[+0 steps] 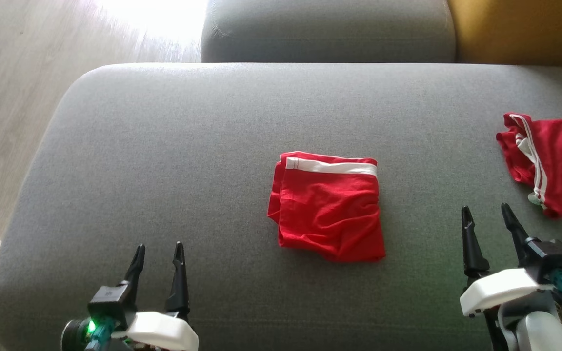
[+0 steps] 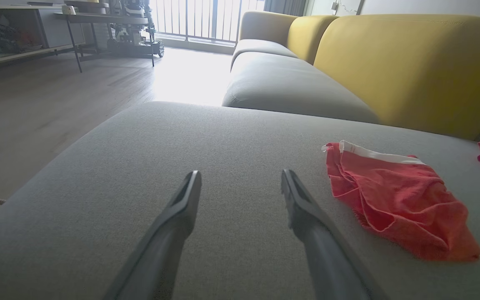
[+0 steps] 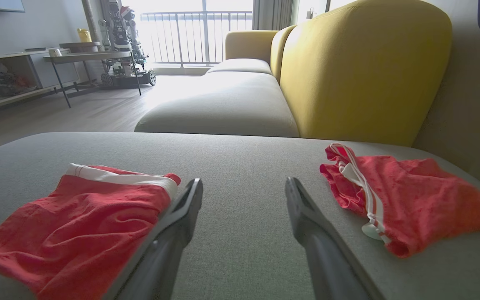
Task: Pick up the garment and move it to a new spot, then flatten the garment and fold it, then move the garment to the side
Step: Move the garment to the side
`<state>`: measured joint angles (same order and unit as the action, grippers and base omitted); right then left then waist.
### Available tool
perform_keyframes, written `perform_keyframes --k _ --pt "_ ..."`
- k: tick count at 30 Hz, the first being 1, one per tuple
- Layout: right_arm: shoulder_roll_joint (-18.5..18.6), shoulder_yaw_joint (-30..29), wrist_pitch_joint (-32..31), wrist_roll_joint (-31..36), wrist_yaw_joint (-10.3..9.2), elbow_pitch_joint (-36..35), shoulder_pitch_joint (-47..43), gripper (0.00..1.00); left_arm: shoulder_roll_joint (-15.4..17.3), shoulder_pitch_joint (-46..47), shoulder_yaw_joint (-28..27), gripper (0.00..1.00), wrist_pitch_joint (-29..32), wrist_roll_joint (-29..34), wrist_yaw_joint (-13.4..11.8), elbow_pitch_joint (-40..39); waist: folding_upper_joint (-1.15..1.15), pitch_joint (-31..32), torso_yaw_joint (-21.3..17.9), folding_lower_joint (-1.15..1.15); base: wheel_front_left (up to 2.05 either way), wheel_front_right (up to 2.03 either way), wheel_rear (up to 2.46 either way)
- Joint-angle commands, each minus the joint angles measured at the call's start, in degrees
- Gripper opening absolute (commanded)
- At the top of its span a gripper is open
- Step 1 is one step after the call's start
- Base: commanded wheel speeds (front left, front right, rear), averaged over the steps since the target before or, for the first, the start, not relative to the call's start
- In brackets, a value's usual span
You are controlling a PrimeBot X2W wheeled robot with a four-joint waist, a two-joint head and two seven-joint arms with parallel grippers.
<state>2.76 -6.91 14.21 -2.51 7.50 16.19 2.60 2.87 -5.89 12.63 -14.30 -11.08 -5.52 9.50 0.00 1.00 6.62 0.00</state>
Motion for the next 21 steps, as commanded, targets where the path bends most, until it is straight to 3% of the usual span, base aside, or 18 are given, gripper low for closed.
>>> perform_keyframes --k 1,8,14,21 --pt "0.1 1.1 0.6 0.2 -0.01 -1.6 1.2 1.00 0.0 1.8 -1.4 1.00 -0.7 0.6 0.0 -1.7 0.00 -0.2 0.1 0.00 0.00 0.00 0.00" --pt "0.1 0.1 0.7 0.2 -0.01 -1.3 1.3 1.00 0.0 2.2 -1.1 1.00 -0.7 0.5 -0.1 -1.7 0.00 -0.9 0.4 0.00 0.00 0.00 0.00" --pt "0.1 -0.5 0.2 -5.9 -0.01 -0.6 3.2 1.00 0.0 3.3 -0.5 1.00 -0.7 0.3 0.0 -1.7 0.00 -2.8 1.3 0.00 0.00 0.00 0.00" --pt "0.1 8.3 -6.2 -14.9 -0.01 0.6 7.9 1.00 0.0 5.4 0.5 1.00 -0.7 0.1 0.2 -1.4 0.00 -6.4 2.6 0.00 0.00 0.00 0.00"
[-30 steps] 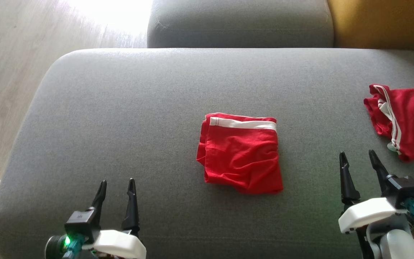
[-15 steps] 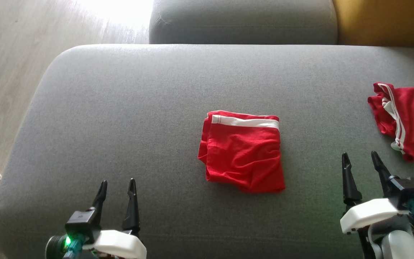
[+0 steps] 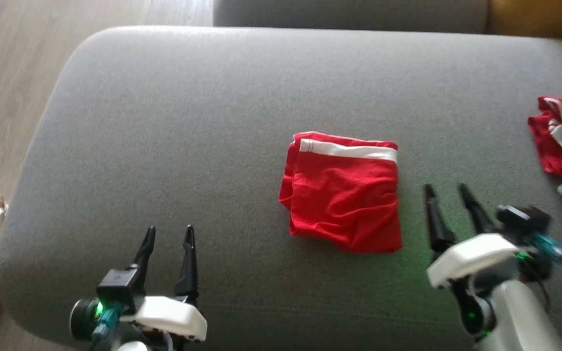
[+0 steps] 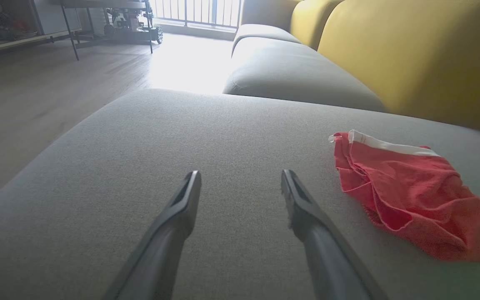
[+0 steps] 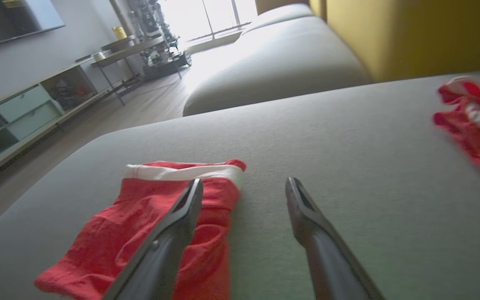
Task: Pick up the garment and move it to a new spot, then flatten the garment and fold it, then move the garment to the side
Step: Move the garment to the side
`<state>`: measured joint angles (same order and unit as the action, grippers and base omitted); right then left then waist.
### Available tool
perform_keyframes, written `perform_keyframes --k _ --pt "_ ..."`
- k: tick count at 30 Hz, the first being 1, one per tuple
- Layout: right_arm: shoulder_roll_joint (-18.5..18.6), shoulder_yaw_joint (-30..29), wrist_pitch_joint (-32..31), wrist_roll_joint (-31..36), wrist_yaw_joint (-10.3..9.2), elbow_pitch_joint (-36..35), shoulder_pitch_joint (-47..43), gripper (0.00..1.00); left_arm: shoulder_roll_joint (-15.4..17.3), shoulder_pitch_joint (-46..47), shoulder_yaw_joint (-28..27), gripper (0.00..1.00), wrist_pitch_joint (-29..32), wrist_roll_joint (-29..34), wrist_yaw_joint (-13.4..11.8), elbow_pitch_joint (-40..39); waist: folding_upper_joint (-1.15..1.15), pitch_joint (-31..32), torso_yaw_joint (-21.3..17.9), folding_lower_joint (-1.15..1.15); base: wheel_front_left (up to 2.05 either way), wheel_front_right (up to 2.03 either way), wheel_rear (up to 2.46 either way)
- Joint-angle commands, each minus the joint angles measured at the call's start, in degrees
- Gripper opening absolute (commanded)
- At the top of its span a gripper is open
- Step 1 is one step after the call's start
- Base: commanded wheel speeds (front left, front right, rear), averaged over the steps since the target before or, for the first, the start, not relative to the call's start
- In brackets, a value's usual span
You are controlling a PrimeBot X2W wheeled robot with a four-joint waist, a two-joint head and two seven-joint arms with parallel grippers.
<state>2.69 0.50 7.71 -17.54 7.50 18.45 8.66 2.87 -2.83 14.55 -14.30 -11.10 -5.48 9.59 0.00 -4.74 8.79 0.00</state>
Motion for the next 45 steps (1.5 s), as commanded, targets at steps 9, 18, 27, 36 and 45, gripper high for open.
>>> perform_keyframes --k 9,18,27,36,45 --pt "3.9 8.5 -10.3 -6.7 -0.01 6.6 8.0 1.00 0.0 5.2 1.4 1.00 -0.7 -0.9 -0.1 -0.7 0.00 -4.2 4.0 0.00 0.00 0.00 0.00" --pt "4.3 8.8 -11.3 -14.1 -0.01 12.8 12.3 1.00 0.0 5.8 2.4 1.00 -0.7 -1.4 -0.9 -0.3 0.00 -5.4 7.1 0.00 0.00 0.00 0.00" --pt "4.6 11.7 -14.2 -19.3 -0.01 17.3 16.1 1.00 0.0 6.0 2.9 1.00 -0.7 -1.3 -0.9 -0.3 0.00 -5.9 8.3 0.00 0.00 0.00 0.00" --pt "8.1 17.7 -10.3 -16.7 -0.01 19.9 18.0 0.00 0.0 6.0 2.8 1.00 -0.7 -1.3 -1.0 -0.1 0.00 -5.2 7.7 0.00 0.00 0.00 0.00" --pt "13.0 23.7 -7.8 -8.8 -0.01 19.6 20.9 0.00 0.0 6.0 2.8 1.00 -0.7 -1.0 -0.6 -1.0 0.00 -4.3 3.1 0.00 0.00 0.00 0.00"
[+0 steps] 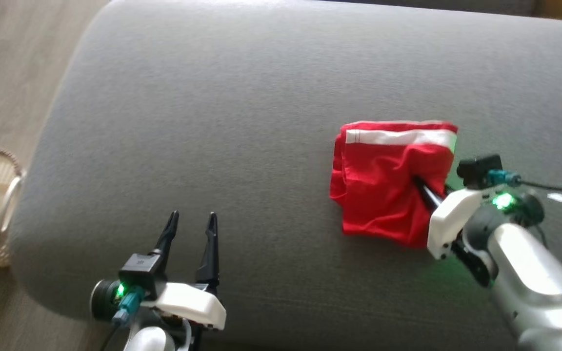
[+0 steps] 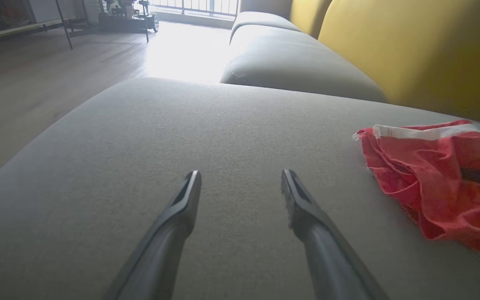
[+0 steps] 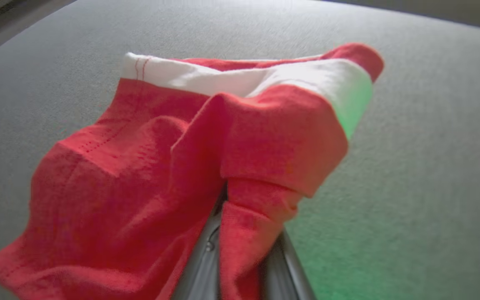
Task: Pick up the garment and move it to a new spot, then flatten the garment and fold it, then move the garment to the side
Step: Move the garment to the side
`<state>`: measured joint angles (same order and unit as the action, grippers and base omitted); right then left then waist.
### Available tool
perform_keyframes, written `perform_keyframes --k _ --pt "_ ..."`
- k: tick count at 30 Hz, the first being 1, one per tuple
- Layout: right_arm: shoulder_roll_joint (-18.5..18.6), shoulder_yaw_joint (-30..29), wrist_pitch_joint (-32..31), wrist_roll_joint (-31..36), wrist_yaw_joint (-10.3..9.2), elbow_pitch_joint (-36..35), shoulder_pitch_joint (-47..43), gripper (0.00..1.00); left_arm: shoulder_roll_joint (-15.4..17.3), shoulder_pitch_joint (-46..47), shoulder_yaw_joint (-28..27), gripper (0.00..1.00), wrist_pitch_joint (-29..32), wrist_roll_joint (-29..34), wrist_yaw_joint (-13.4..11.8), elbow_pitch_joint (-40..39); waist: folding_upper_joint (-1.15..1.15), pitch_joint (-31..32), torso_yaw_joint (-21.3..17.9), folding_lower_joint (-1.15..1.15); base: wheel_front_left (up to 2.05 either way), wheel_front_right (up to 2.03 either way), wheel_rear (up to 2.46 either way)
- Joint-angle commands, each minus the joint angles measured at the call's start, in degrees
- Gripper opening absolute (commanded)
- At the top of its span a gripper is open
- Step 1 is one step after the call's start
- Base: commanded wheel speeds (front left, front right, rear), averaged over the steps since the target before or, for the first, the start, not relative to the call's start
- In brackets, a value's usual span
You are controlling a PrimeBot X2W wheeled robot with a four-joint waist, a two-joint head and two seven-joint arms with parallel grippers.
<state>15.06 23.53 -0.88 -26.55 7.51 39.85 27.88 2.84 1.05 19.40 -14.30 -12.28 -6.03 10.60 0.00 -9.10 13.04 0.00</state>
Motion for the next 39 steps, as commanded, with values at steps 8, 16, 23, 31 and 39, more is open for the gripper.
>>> perform_keyframes --k 8,16,23,31,39 --pt "8.3 7.7 -2.1 6.9 -0.02 -9.5 7.7 0.00 0.0 5.8 1.5 1.00 -0.7 1.9 1.6 -2.4 0.00 -4.1 -9.6 0.00 0.00 0.00 0.00" --pt "18.1 12.4 -6.5 7.1 -0.02 -17.7 17.8 0.00 0.0 13.5 5.3 1.00 -0.7 4.7 3.9 -1.6 0.00 -11.7 -17.9 0.00 0.00 0.00 0.00" --pt "25.5 11.5 -7.4 5.6 -0.02 -20.7 25.2 0.00 0.0 22.2 6.8 1.00 -0.7 7.9 6.5 -0.9 0.00 -20.8 -23.2 0.00 0.00 0.00 0.00" --pt "29.0 7.1 -6.1 5.2 -0.02 -20.8 29.1 0.00 0.3 27.3 6.9 1.00 -0.7 10.0 8.4 -0.4 0.00 -26.8 -28.1 0.00 0.00 0.00 0.00" --pt "30.0 1.9 -5.1 8.9 -0.02 -19.3 29.0 0.00 0.2 28.3 7.0 1.00 -0.7 10.5 8.6 -0.7 0.00 -28.2 -29.4 0.00 0.00 0.00 0.00"
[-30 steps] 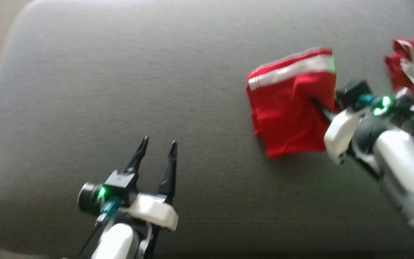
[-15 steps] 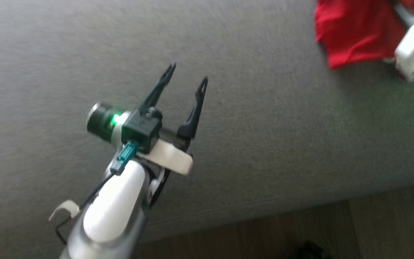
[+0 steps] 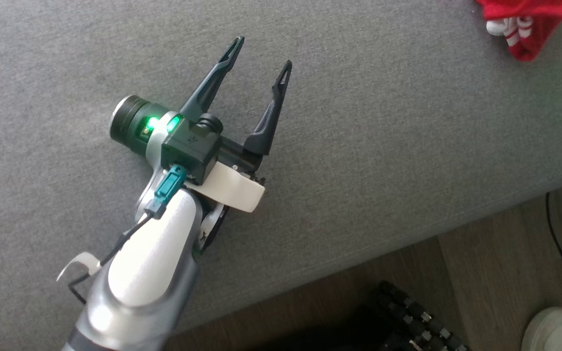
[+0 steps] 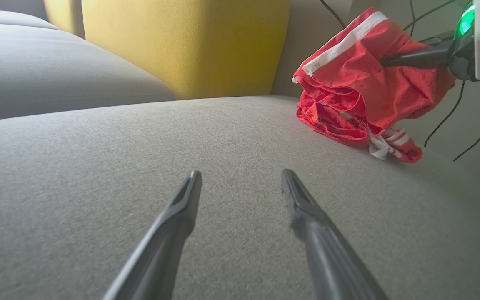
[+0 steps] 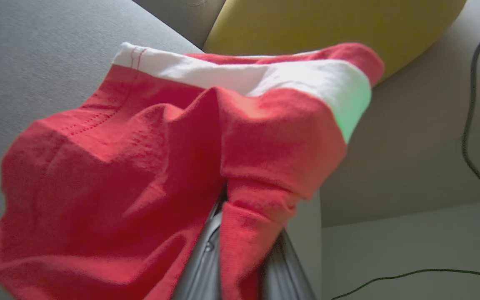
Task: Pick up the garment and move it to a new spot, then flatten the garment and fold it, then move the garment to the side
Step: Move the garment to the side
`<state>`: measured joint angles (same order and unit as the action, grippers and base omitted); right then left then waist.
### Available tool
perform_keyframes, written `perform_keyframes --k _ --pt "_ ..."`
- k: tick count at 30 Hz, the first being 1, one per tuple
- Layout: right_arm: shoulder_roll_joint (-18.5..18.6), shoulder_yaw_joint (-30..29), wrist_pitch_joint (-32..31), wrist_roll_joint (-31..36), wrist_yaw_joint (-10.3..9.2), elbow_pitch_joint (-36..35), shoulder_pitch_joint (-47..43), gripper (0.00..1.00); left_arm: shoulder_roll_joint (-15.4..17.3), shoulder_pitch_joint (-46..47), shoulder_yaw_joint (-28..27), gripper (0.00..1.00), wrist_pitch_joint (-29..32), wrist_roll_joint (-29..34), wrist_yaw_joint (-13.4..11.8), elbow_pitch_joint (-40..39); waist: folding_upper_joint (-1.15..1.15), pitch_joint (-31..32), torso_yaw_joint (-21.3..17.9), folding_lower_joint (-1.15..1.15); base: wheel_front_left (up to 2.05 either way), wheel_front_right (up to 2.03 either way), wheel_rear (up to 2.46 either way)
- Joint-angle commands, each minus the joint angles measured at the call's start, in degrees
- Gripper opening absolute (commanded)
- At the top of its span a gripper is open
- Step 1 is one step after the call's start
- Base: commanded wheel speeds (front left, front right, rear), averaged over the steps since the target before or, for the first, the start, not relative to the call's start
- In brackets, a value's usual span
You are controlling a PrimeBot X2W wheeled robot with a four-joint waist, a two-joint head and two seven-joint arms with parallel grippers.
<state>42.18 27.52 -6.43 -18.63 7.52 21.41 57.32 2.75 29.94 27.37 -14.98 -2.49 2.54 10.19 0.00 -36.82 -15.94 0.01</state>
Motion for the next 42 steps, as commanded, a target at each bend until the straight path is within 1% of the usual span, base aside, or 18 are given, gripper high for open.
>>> perform_keyframes --k 1,6,9,16,19,21,22,24,25,28,31,34,35,37,39,40,42 --pt "3.1 -2.8 0.6 1.6 -0.03 -0.7 -0.6 0.00 0.3 -0.6 -0.9 1.00 0.0 0.7 0.1 -0.3 0.00 -0.5 -0.4 -0.01 0.00 0.00 0.00" --pt "3.8 -6.4 -0.1 5.3 -0.03 -1.3 -1.5 0.00 0.4 -1.0 -1.1 1.00 0.0 0.8 0.2 -0.3 0.00 -0.2 0.0 -0.01 0.00 0.00 0.00" --pt "4.1 -6.4 -1.1 7.6 -0.03 -1.9 -2.2 0.00 0.4 -1.4 -1.2 1.00 0.0 0.6 0.0 -0.4 0.00 -0.1 0.4 -0.01 0.00 0.00 0.00" --pt "4.0 -5.1 -2.6 8.1 -0.03 -3.3 -2.3 0.00 0.3 -1.6 -1.0 1.00 0.0 -0.1 -0.4 -0.5 0.00 -0.5 2.1 -0.01 0.00 0.00 0.00" --pt "5.0 -5.8 -3.7 9.3 -0.03 -2.3 -2.6 0.00 0.3 -1.5 -1.0 1.00 0.0 -0.1 -0.3 -0.5 0.00 -0.8 2.9 -0.01 0.00 0.00 0.00" --pt "5.0 -7.0 -3.8 8.9 -0.03 -1.9 -2.9 0.00 0.3 -1.4 -1.2 1.00 0.0 -0.1 -0.3 -0.4 0.00 -1.0 3.3 -0.01 0.00 0.00 0.00" --pt "4.5 -7.5 -3.6 8.2 -0.03 -2.0 -3.2 0.00 0.2 -1.4 -1.3 1.00 0.0 -0.1 -0.4 -0.4 0.00 -1.0 3.5 -0.01 0.00 0.00 0.00" --pt "2.1 -9.0 -3.1 4.3 -0.03 -3.3 -3.7 0.00 0.2 -1.6 -1.5 1.00 0.0 -0.1 -0.5 -0.3 0.00 -0.9 3.7 -0.01 0.00 0.00 0.00" --pt "0.7 -9.5 -3.0 2.0 -0.03 -4.7 -4.0 0.00 0.2 -1.8 -1.5 1.00 0.0 -0.2 -0.5 -0.2 0.00 -0.7 3.7 -0.01 0.00 0.00 0.00" --pt "-1.9 -9.8 -3.8 -3.1 -0.03 -10.4 -4.6 0.00 0.2 -2.5 -1.7 1.00 0.0 -0.4 -0.6 0.0 0.00 0.2 3.7 -0.01 0.00 0.00 0.00" --pt "-3.7 -10.7 -6.4 -9.0 -0.03 -16.1 -5.2 0.00 0.2 -3.1 -1.9 1.00 0.0 -0.6 -0.8 0.1 0.00 1.3 3.8 -0.01 0.00 0.00 0.00" --pt "-5.7 -13.5 -10.6 -16.3 -0.03 -19.8 -6.1 0.00 0.2 -3.3 -2.0 1.00 0.0 -1.0 -1.1 0.0 0.00 1.9 4.1 -0.01 0.00 0.00 0.00" --pt "-5.7 -14.6 -11.9 -17.7 -0.03 -20.5 -6.3 0.00 0.2 -3.3 -1.9 1.00 0.0 -1.1 -1.1 -0.1 0.00 2.0 4.2 -0.01 0.00 0.00 0.00" --pt "-4.7 -16.4 -14.0 -18.2 -0.03 -20.8 -6.9 0.00 0.2 -3.2 -1.8 1.00 0.0 -1.2 -1.3 -0.2 0.00 2.0 4.5 -0.01 0.00 0.00 0.00" --pt "-4.5 -18.0 -15.9 -18.5 -0.03 -19.3 -7.9 0.00 0.1 -3.1 -1.5 1.00 0.0 -1.5 -1.4 -0.4 0.00 1.8 4.8 -0.01 0.00 0.00 0.00" --pt "-4.0 -18.3 -16.8 -18.2 -0.03 -18.2 -8.4 0.00 0.1 -3.0 -1.4 1.00 0.0 -1.7 -1.5 -0.5 0.00 1.6 5.0 -0.01 0.00 0.00 0.00" --pt "-1.2 -17.8 -17.5 -15.1 -0.03 -16.1 -9.2 0.00 0.1 -2.8 -1.0 1.00 0.0 -1.8 -1.5 -0.6 0.00 1.1 5.6 -0.01 0.00 0.00 0.00"
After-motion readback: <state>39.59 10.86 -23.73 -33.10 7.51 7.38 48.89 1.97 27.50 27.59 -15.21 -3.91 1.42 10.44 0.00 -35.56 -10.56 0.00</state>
